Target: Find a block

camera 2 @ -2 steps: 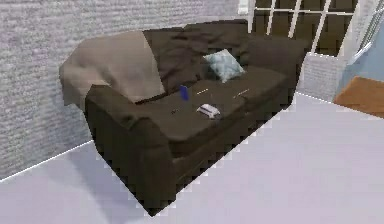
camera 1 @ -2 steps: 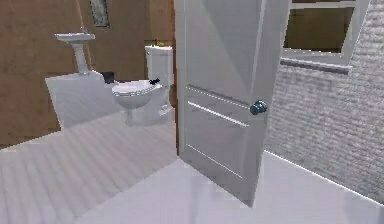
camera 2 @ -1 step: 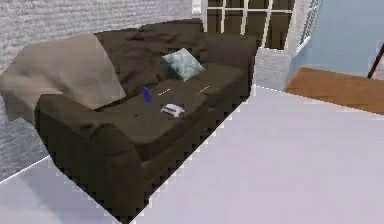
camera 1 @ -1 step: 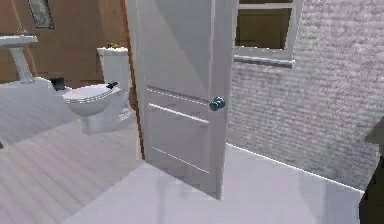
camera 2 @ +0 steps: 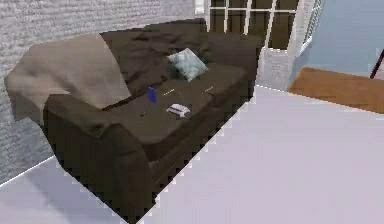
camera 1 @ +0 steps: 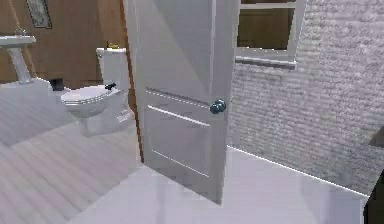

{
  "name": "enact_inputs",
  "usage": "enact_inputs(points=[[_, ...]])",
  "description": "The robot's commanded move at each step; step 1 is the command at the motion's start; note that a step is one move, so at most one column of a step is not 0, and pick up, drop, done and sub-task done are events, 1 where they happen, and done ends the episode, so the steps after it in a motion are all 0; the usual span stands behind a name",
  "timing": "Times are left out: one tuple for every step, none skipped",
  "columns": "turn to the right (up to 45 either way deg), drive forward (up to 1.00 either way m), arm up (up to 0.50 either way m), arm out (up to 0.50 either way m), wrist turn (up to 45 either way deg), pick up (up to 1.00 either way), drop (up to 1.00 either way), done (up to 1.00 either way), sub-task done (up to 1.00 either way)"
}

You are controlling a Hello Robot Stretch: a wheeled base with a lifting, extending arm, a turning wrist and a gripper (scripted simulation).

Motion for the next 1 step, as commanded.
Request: enact_inputs(points=[[-45.0,0.0,0.0,0.0,0.0,0.0,0.0,0.0,0.0]])
